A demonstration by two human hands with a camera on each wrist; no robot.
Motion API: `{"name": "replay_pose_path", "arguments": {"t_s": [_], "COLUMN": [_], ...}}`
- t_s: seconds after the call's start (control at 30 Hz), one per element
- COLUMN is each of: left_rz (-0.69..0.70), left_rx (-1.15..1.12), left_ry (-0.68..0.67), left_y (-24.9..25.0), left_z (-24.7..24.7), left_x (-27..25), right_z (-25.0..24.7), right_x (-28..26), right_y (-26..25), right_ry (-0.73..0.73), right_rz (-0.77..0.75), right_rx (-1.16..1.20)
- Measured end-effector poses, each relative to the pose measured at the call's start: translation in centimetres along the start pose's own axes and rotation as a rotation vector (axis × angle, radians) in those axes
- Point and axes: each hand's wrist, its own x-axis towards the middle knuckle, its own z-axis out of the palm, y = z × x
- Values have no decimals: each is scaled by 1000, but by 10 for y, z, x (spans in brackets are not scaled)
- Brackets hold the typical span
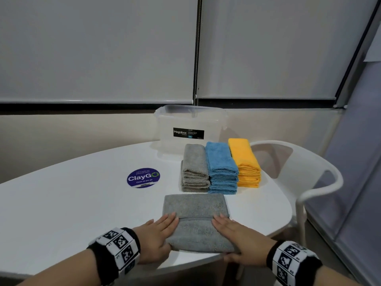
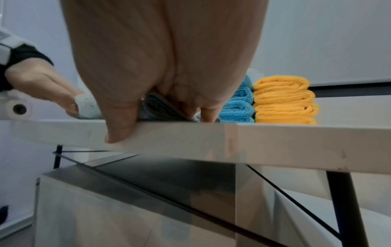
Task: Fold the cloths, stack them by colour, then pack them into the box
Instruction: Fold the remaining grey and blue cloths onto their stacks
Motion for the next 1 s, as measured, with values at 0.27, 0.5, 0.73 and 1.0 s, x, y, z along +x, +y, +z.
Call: {"name": "replay_pose_path", "arguments": {"t_s": [0.27,0.5,0.73,1.0], "left_rz": [84,-275,-370,-442], "left_rx": [-311,-965,-1067,-465], "left_ry": [203,240,249,129], "left_y": [1,-14,-27,-27], "left_z": [-18,-48,-50,-51], "left_x": [5,29,56,88], "right_z": [-35,-54,-58,-59], "right_x": [-1,26,61,98], "right_y": [9,13,23,28], "right_ry": [73,192,202,124], "right_rz": [116,330,594,691], "right_rx": [277,792,804,421]}}
